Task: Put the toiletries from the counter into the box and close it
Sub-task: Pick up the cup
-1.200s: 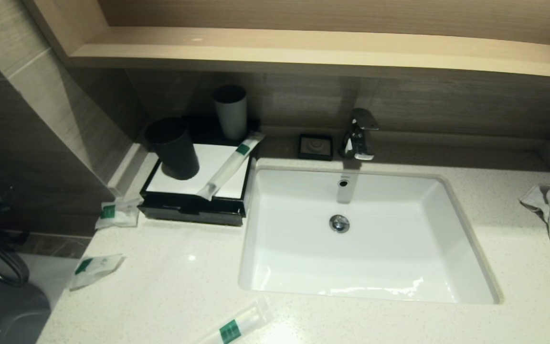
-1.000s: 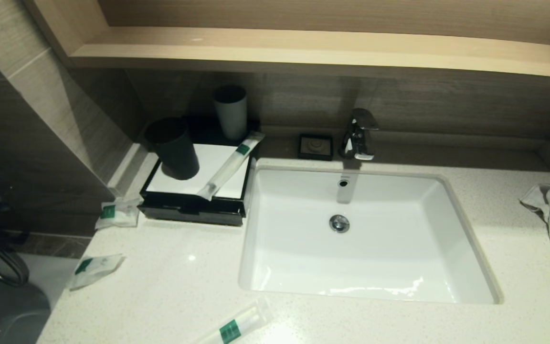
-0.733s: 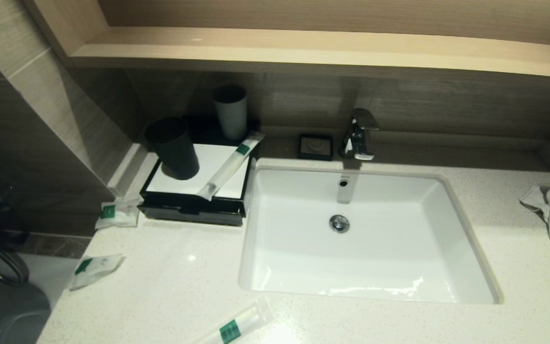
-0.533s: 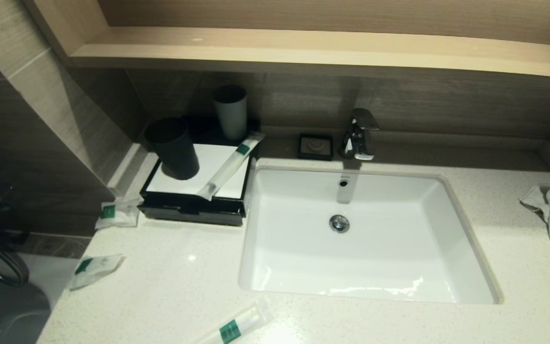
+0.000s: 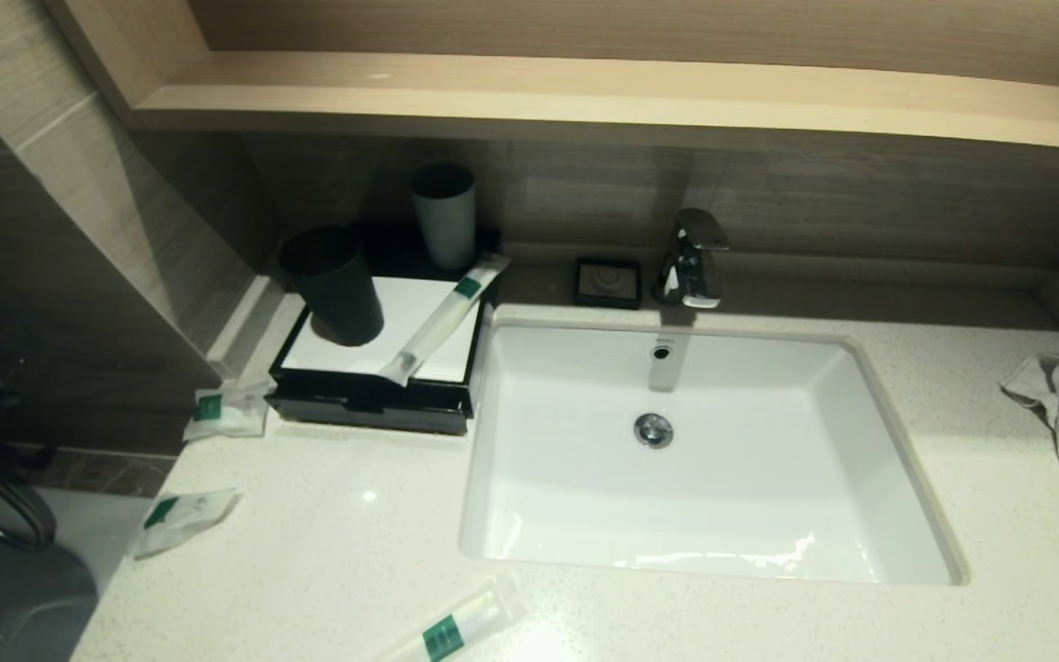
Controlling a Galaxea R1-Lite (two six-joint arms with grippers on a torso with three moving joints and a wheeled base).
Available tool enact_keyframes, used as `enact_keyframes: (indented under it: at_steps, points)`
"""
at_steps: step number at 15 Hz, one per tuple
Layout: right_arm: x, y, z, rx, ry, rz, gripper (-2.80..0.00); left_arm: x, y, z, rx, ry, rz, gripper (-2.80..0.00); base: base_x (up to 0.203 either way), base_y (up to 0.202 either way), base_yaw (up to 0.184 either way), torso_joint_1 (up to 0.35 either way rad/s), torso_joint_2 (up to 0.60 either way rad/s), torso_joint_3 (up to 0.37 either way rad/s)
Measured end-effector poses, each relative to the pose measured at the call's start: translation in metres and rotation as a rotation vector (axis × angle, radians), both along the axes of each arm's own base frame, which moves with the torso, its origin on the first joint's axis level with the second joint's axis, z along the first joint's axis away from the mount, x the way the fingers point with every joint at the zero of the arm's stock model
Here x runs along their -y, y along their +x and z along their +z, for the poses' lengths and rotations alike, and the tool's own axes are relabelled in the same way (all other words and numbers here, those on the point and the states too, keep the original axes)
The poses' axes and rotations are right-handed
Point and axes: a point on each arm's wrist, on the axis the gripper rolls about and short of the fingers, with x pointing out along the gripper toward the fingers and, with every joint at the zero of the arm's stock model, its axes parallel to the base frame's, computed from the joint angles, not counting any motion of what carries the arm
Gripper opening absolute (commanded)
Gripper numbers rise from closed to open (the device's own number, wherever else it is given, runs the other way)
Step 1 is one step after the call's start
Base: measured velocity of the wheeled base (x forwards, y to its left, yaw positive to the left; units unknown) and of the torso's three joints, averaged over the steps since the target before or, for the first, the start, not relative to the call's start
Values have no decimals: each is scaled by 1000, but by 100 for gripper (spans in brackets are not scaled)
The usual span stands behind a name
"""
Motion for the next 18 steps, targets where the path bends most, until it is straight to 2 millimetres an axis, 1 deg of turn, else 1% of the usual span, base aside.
enact_keyframes:
  at_steps: [3,7,9,11,13,15,18]
  points:
    - [0,0,0,0,0,0,-280,0,0,2,13,2,3,-280,0,0,0,0,0,0]
    - [0,0,0,0,0,0,-280,0,-6,22,95,3,0,-280,0,0,0,0,0,0]
    - [0,0,0,0,0,0,-280,0,-12,36,135,3,-3,-280,0,0,0,0,0,0]
    - [0,0,0,0,0,0,-280,0,-21,56,172,2,-6,-280,0,0,0,0,0,0]
    - [0,0,0,0,0,0,-280,0,-23,78,181,-3,-6,-280,0,0,0,0,0,0]
    - [0,0,0,0,0,0,-280,0,-17,101,169,-20,-6,-280,0,0,0,0,0,0]
    - [0,0,0,0,0,0,-280,0,5,127,125,-36,-9,-280,0,0,0,0,0,0]
